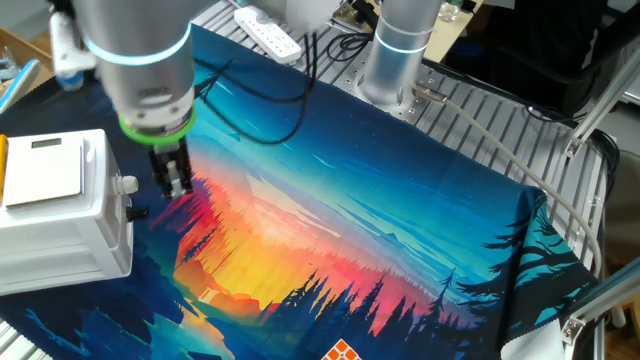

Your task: Grasp the handle and open the drawer

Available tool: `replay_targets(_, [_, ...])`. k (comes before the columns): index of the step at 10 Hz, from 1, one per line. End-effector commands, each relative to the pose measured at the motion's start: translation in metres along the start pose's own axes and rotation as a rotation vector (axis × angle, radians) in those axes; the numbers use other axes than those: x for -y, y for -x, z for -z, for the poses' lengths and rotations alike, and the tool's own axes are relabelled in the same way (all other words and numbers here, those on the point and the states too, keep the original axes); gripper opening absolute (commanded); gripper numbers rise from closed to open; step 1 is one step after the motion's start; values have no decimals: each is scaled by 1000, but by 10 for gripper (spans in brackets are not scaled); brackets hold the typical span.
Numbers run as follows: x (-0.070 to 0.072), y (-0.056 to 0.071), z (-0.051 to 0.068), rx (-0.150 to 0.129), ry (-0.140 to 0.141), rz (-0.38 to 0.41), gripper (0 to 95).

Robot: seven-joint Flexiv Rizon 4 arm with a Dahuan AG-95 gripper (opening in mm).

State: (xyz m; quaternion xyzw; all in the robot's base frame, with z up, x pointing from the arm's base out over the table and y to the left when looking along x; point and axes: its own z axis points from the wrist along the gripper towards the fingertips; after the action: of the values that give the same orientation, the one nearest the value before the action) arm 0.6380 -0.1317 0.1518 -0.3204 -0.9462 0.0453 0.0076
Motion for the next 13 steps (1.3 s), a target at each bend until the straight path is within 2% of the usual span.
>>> replay_targets(1, [-3, 10, 3, -6, 3, 14, 0])
replay_targets(2, [-3, 13, 10, -17, 1, 17, 0])
replay_targets(4, [-2, 14, 15, -17, 1, 12, 0])
replay_targets(8, [-2, 14, 16, -19, 14, -7, 0])
replay_targets(10, [-2, 14, 16, -32, 32, 37, 0])
replay_targets(11, [-2, 14, 16, -37, 27, 33, 0])
replay_targets(12, [-2, 14, 16, -28, 6, 32, 0])
replay_targets(13, [-2, 14, 16, -48, 26, 84, 0])
